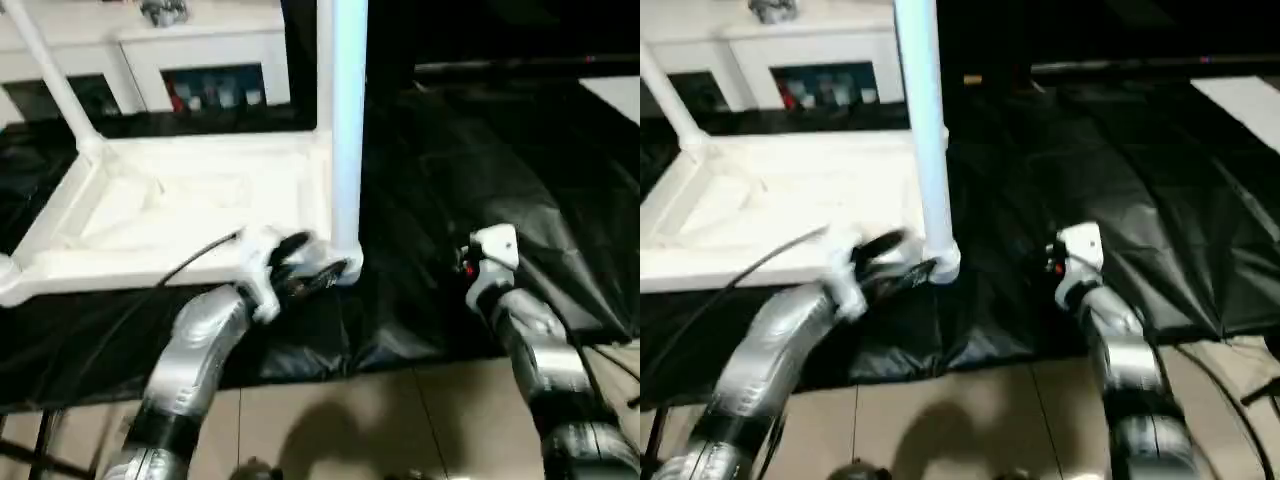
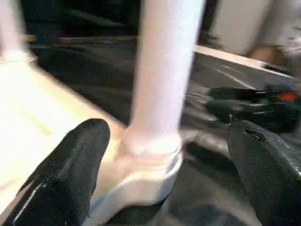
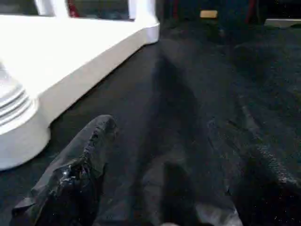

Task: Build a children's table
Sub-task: Rotate table base

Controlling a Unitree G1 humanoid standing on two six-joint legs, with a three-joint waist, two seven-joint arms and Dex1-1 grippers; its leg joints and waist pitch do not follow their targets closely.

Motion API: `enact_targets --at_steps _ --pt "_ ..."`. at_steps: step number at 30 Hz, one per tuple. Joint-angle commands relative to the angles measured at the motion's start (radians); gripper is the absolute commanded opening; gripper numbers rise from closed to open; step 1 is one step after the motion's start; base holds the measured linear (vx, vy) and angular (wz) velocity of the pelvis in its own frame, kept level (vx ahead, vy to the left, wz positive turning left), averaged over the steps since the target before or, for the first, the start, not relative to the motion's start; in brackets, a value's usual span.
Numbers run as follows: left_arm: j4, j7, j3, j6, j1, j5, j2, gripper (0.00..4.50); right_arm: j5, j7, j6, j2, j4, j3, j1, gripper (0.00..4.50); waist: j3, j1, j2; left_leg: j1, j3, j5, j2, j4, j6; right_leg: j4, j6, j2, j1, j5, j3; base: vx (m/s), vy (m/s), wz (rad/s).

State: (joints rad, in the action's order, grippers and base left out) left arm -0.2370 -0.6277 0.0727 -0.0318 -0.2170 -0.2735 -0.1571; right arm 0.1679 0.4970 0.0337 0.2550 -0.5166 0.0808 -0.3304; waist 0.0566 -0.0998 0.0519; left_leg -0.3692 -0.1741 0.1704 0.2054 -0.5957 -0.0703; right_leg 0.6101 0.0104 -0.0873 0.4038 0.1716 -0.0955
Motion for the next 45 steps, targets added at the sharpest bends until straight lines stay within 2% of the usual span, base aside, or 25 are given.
enact_targets --at_steps 1,7,8,9,10,11,12,13,14,15,16,17,18,20,21,22,23,24,25,26,28,30,32,40,45 --pt "0.078 0.083 -0.041 -0.018 0.035 0.045 -0.008 4.44 -0.003 -0.034 -0.068 0.000 0.123 -0.010 0.034 3.56 -0.060 0.006 -0.022 0.014 0.007 0.379 0.021 0.078 0.027 -0.107 0.102 -0.049 -0.037 0.493 0.041 0.000 0.000 0.00" --pt "0.256 0.358 -0.121 -0.073 0.135 0.223 0.014 4.44 -0.026 -0.077 -0.142 -0.033 0.376 -0.057 0.152 3.56 -0.054 0.017 -0.024 0.006 0.012 0.378 0.017 0.082 0.017 -0.121 0.020 -0.046 -0.031 0.554 0.040 0.000 0.000 0.00" --pt "0.276 0.381 -0.117 -0.106 0.139 0.234 0.012 4.44 -0.028 -0.085 -0.168 -0.037 0.397 -0.063 0.159 3.56 -0.046 0.008 -0.034 -0.053 0.055 0.389 0.003 0.106 0.038 -0.090 0.025 -0.063 -0.075 0.530 -0.005 -0.009 -0.005 0.18" --pt "0.289 0.408 -0.116 -0.093 0.134 0.258 0.016 4.44 -0.045 -0.101 -0.173 -0.043 0.402 -0.070 0.158 3.56 -0.062 0.015 -0.001 -0.046 0.085 0.444 0.016 0.115 0.040 -0.091 0.021 -0.050 -0.076 0.477 -0.027 -0.009 -0.005 0.18" --pt "0.290 0.440 -0.121 -0.113 0.119 0.255 0.031 4.44 -0.058 -0.118 -0.172 -0.051 0.395 -0.075 0.151 3.56 -0.057 0.032 -0.001 -0.046 0.108 0.469 0.025 0.117 0.034 -0.088 0.047 -0.051 -0.070 0.412 -0.027 -0.009 -0.027 0.47" --pt "0.287 0.471 -0.127 -0.139 0.107 0.246 0.042 4.44 -0.065 -0.132 -0.178 -0.056 0.396 -0.077 0.147 3.56 -0.059 0.048 0.019 -0.039 0.158 0.534 0.051 0.129 0.024 -0.067 0.113 -0.034 -0.074 0.262 -0.033 0.034 -0.057 0.57" --pt "0.287 0.471 -0.127 -0.139 0.107 0.246 0.042 4.44 -0.065 -0.132 -0.178 -0.056 0.396 -0.077 0.147 3.56 -0.060 0.051 0.030 -0.024 0.187 0.572 0.069 0.140 0.026 -0.042 0.144 -0.020 -0.069 0.203 -0.038 0.034 -0.057 0.57" --pt "0.276 0.509 -0.140 -0.171 0.093 0.230 0.057 4.44 -0.056 -0.148 -0.188 -0.068 0.393 -0.074 0.143 3.56 -0.056 0.065 0.039 -0.008 0.249 0.609 0.096 0.166 0.060 0.017 0.180 0.003 -0.057 0.174 -0.029 0.038 -0.086 0.60" --pt "0.270 0.522 -0.151 -0.182 0.087 0.223 0.063 4.44 -0.037 -0.160 -0.204 -0.081 0.400 -0.063 0.145 3.56 -0.055 0.072 0.034 0.027 0.191 0.576 0.120 0.135 0.087 0.003 0.181 -0.014 -0.025 0.160 0.018 0.041 -0.129 0.47" --pt "0.267 0.522 -0.154 -0.187 0.083 0.221 0.061 4.44 -0.024 -0.169 -0.216 -0.089 0.405 -0.054 0.146 3.56 -0.041 0.052 -0.009 -0.013 0.098 0.486 0.012 0.064 0.082 -0.095 0.186 -0.077 -0.041 0.269 0.073 0.041 -0.129 0.47" --pt "0.272 0.521 -0.153 -0.196 0.083 0.228 0.061 4.44 -0.024 -0.176 -0.229 -0.090 0.419 -0.053 0.152 3.56 -0.051 0.024 -0.029 -0.009 0.053 0.351 -0.042 0.014 0.071 -0.127 0.128 -0.101 -0.044 0.432 0.078 0.044 -0.145 0.19" --pt "0.274 0.520 -0.152 -0.198 0.083 0.230 0.060 4.44 -0.025 -0.178 -0.232 -0.090 0.423 -0.053 0.154 3.56 -0.058 -0.015 -0.046 -0.039 0.059 0.117 -0.024 -0.017 0.091 -0.130 0.015 -0.165 -0.073 0.614 0.128 0.027 -0.113 -0.04" --pt "0.293 0.510 -0.150 -0.201 0.091 0.235 0.064 4.44 -0.033 -0.183 -0.252 -0.086 0.453 -0.060 0.168 3.56 -0.062 -0.046 -0.046 -0.078 0.069 0.055 -0.027 -0.055 0.133 -0.125 -0.067 -0.196 -0.091 0.633 0.166 0.027 -0.113 -0.04" --pt "0.310 0.510 -0.150 -0.218 0.098 0.233 0.070 4.44 -0.034 -0.190 -0.271 -0.086 0.470 -0.059 0.178 3.56 -0.067 -0.060 -0.048 -0.116 0.105 0.080 -0.024 -0.113 0.170 -0.106 -0.050 -0.241 -0.101 0.444 0.209 0.000 0.000 0.00" --pt "0.318 0.507 -0.135 -0.234 0.103 0.247 0.060 4.44 -0.033 -0.198 -0.281 -0.089 0.477 -0.052 0.184 3.56 -0.069 -0.067 -0.050 -0.111 0.111 0.037 -0.020 -0.087 0.164 -0.091 0.072 -0.204 -0.099 0.294 0.170 0.000 0.000 0.00" --pt "0.324 0.501 -0.129 -0.223 0.108 0.244 0.057 4.44 -0.031 -0.202 -0.285 -0.091 0.480 -0.047 0.189 3.56 -0.073 -0.066 -0.023 -0.075 0.103 -0.035 -0.011 -0.019 0.187 -0.075 0.193 -0.137 -0.081 0.179 0.111 0.010 0.083 -0.01" --pt "0.330 0.499 -0.124 -0.216 0.112 0.239 0.055 4.44 -0.031 -0.204 -0.288 -0.092 0.484 -0.044 0.192 3.56 -0.076 -0.061 -0.007 -0.053 0.090 -0.076 -0.008 0.009 0.209 -0.069 0.222 -0.095 -0.073 0.150 0.084 0.002 0.122 0.08" --pt "0.338 0.497 -0.121 -0.230 0.116 0.237 0.050 4.44 -0.027 -0.204 -0.295 -0.094 0.487 -0.041 0.195 3.56 -0.081 -0.033 0.018 0.005 0.091 -0.094 0.024 0.029 0.285 -0.022 0.205 -0.002 -0.020 0.095 0.045 0.002 0.122 0.08" --pt "0.345 0.499 -0.120 -0.242 0.119 0.235 0.050 4.44 -0.022 -0.204 -0.300 -0.094 0.491 -0.040 0.198 3.56 -0.086 -0.017 0.027 0.013 0.103 -0.094 0.044 0.035 0.304 -0.001 0.197 0.008 -0.018 0.085 0.039 0.003 0.140 0.04" --pt "0.353 0.481 -0.118 -0.242 0.132 0.219 0.050 4.44 0.007 -0.189 -0.327 -0.094 0.507 -0.037 0.205 3.56 -0.082 -0.017 0.030 0.007 0.104 -0.018 0.056 0.043 0.277 -0.009 0.180 0.000 -0.020 0.089 0.048 -0.016 0.131 0.01" --pt "0.358 0.455 -0.113 -0.235 0.147 0.198 0.050 4.44 0.014 -0.179 -0.339 -0.088 0.516 -0.039 0.210 3.56 -0.073 -0.012 0.020 -0.001 0.081 0.217 0.037 0.065 0.148 -0.037 0.173 -0.021 -0.031 0.128 0.063 -0.024 0.119 0.03" --pt "0.365 0.442 -0.114 -0.250 0.160 0.177 0.057 4.44 0.001 -0.169 -0.331 -0.076 0.515 -0.048 0.214 3.56 -0.061 0.001 0.005 0.001 0.056 0.438 0.014 0.079 0.007 -0.067 0.135 -0.039 -0.027 0.300 0.078 -0.041 0.072 0.03" --pt "0.371 0.438 -0.108 -0.252 0.172 0.181 0.060 4.44 -0.007 -0.167 -0.337 -0.066 0.517 -0.050 0.219 3.56 -0.057 0.010 -0.007 0.003 0.052 0.494 0.010 0.084 -0.029 -0.080 0.086 -0.046 -0.026 0.404 0.085 -0.050 0.044 -0.01" --pt "0.391 0.444 -0.101 -0.244 0.194 0.177 0.059 4.44 -0.013 -0.166 -0.359 -0.038 0.533 -0.049 0.224 3.56 -0.055 0.031 -0.026 -0.007 0.041 0.433 0.007 0.086 -0.009 -0.102 0.042 -0.055 -0.025 0.454 0.088 -0.006 0.004 0.00" --pt "0.403 0.438 -0.100 -0.247 0.204 0.175 0.063 4.44 -0.013 -0.166 -0.372 -0.027 0.556 -0.044 0.241 3.56 -0.045 0.048 -0.032 0.026 0.047 0.600 -0.001 0.086 -0.009 -0.129 -0.023 -0.051 -0.026 0.727 0.071 0.000 0.000 0.00"
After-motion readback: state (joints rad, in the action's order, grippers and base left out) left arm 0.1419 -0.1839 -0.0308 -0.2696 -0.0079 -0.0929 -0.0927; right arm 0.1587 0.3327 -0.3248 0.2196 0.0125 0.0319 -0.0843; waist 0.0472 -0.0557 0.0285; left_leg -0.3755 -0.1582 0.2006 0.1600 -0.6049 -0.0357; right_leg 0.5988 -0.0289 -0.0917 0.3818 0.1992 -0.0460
